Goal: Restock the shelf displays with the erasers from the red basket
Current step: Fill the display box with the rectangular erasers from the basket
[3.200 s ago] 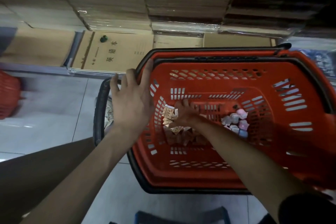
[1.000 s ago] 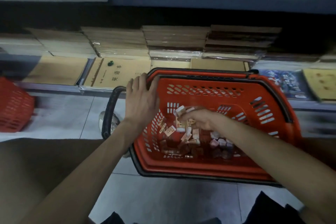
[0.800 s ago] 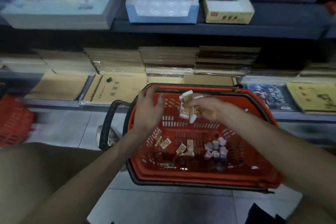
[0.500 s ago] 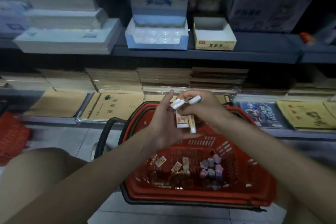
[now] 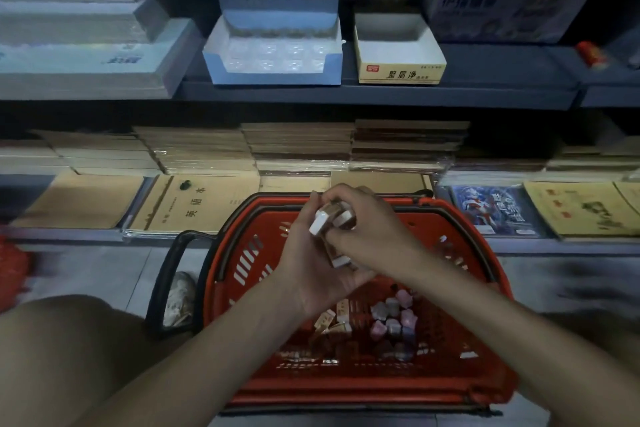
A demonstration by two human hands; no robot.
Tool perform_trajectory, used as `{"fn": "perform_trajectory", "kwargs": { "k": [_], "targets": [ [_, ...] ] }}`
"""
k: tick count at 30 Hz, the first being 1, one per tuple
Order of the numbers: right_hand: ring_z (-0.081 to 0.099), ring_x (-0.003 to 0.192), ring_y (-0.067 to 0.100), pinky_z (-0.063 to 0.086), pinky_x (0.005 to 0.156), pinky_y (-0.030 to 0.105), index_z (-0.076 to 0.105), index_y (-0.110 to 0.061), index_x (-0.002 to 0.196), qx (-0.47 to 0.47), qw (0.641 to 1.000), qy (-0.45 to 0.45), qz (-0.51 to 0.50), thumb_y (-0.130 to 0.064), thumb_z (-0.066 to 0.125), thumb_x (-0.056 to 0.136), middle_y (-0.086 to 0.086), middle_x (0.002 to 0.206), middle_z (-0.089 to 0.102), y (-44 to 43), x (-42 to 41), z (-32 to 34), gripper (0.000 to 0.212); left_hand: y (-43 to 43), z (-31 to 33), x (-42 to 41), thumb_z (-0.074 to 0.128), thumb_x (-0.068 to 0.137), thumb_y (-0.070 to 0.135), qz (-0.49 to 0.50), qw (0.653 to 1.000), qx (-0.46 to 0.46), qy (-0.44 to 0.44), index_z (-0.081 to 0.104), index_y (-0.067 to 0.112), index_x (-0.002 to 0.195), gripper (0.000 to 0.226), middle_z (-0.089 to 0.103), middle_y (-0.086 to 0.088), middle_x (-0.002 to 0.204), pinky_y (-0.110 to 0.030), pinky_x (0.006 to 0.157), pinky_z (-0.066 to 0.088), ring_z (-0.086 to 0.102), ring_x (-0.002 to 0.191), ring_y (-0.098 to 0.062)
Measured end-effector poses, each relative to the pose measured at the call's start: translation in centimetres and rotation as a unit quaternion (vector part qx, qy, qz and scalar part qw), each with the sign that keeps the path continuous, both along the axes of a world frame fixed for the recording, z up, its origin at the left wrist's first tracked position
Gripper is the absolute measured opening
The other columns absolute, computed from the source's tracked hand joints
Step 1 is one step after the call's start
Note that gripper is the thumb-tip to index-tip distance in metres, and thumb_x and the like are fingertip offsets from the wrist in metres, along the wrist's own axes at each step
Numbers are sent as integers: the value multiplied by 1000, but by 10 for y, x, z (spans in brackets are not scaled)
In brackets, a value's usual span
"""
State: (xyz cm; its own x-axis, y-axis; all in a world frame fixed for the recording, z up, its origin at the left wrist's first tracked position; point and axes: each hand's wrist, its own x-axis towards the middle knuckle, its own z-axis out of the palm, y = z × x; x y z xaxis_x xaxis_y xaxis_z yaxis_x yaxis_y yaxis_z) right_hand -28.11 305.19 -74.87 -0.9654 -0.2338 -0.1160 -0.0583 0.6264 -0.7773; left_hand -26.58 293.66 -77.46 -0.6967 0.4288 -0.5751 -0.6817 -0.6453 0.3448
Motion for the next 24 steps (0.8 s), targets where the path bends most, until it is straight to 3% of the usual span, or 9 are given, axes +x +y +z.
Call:
{"fn": "perform_trajectory", "kwargs": {
  "k": [4,8,11,14,16,19,21,24],
  "targets": [
    [56,106,9,52,84,29,56,-34,126,34,998,42,39,-18,68,87,-9,114,49,7,4,0,44,-2,11,-2,59,97,58,-8,1000,7,19,75,10,108,51,77,-7,103,-34,78,63,77,91,-22],
    [44,132,11,46,103,34,36,-33,152,68,994,67,56,-20,67,88,-10,140,45,10,11,5,72,1,11,1,61,99,51,1,999,-17,39,73,12,112,43,74,-4,97,-30,79,58,73,90,-18],
    [34,141,9,42,110,37,24,-40,157,50,994,46,81,-17,65,87,-12,152,35,12,16,14,84,0,10,5,52,105,39,8,998,-13,59,72,13,102,33,74,-3,87,-27,64,59,73,80,-15],
    [26,148,8,43,110,40,20,-45,157,11,994,6,105,-12,66,84,-18,159,24,15,20,16,93,-2,14,8,52,105,34,1,998,-12,69,71,11,103,30,74,-4,86,-25,62,59,74,75,-15],
    [33,146,10,47,105,37,22,-51,156,-55,992,-34,111,-8,66,84,-19,160,22,16,21,17,94,-3,14,11,54,104,30,-4,997,-5,75,69,9,105,26,73,-6,86,-26,62,60,73,75,-16],
    [60,117,2,55,89,27,31,-50,153,-162,980,-64,94,-6,58,80,-15,156,33,16,21,16,89,-5,9,15,62,100,26,-7,998,1,67,71,9,103,20,71,-7,86,-28,66,61,71,75,-17],
    [52,127,-7,48,101,25,40,-46,150,-222,970,-67,71,-8,55,75,-12,157,40,15,19,13,85,-9,8,17,69,97,26,-10,998,14,63,72,8,104,19,70,-8,89,-28,73,60,68,79,-17],
    [39,145,5,35,113,33,51,-36,146,-270,962,-33,39,-13,54,68,-7,153,50,15,15,7,82,-18,6,15,74,92,25,-2,998,14,63,76,11,99,15,70,-4,89,-26,69,59,67,76,-13]
  ]
}}
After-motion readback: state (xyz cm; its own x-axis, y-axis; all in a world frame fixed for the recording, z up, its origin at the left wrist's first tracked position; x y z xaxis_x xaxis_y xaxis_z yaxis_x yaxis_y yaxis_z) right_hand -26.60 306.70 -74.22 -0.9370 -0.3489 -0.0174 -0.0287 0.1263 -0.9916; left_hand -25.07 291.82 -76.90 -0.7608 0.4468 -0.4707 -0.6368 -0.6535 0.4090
